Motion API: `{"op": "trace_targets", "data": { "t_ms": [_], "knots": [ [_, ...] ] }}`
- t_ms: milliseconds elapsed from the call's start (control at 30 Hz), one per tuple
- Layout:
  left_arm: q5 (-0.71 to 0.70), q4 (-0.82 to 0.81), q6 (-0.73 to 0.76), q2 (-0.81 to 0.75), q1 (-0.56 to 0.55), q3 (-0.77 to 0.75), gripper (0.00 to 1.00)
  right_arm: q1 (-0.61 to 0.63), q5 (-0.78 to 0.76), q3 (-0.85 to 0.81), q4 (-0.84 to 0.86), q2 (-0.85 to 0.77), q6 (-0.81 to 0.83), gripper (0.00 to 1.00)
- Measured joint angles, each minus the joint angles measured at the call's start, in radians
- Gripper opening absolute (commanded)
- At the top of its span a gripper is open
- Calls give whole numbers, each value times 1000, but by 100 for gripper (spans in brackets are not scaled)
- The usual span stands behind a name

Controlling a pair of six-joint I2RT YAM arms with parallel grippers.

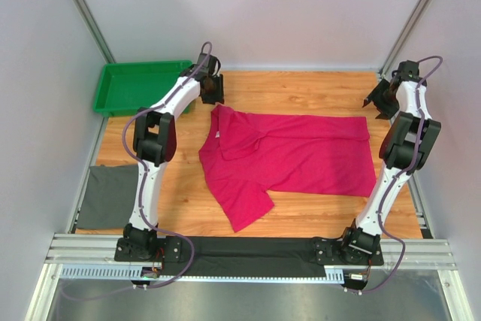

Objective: Fold and stack the t-shirts
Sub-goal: Fold the tshirt

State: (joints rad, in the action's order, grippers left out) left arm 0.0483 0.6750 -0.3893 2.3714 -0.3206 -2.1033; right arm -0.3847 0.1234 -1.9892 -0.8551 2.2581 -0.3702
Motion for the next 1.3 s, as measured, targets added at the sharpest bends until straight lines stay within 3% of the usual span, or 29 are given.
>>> {"op": "trace_targets", "data": {
  "t_ms": [300,600,900,933,1000,1033,1133,1300],
  "knots": [
    [-16,-6,-52,26,0,-4,43,0,2,-19,-3,47,15,61],
    [-21,-15,-71,46,0,-4,6,3,19,-45,-2,93,66,56],
    [-59,-40,-61,45,0,10,6,5,44,-44,-1,107,99,51],
    [-63,-43,-59,43,0,14,6,5,51,-43,0,107,102,49],
    [-75,-44,-57,43,0,21,5,5,62,-43,0,108,108,35],
    [-80,-45,-56,43,0,23,4,5,67,-43,0,110,110,18],
    [-92,-47,-55,43,0,27,3,7,72,-51,-2,124,106,0],
    [-119,-64,-58,32,-1,55,0,10,19,-69,-3,145,80,0]
  ]
}}
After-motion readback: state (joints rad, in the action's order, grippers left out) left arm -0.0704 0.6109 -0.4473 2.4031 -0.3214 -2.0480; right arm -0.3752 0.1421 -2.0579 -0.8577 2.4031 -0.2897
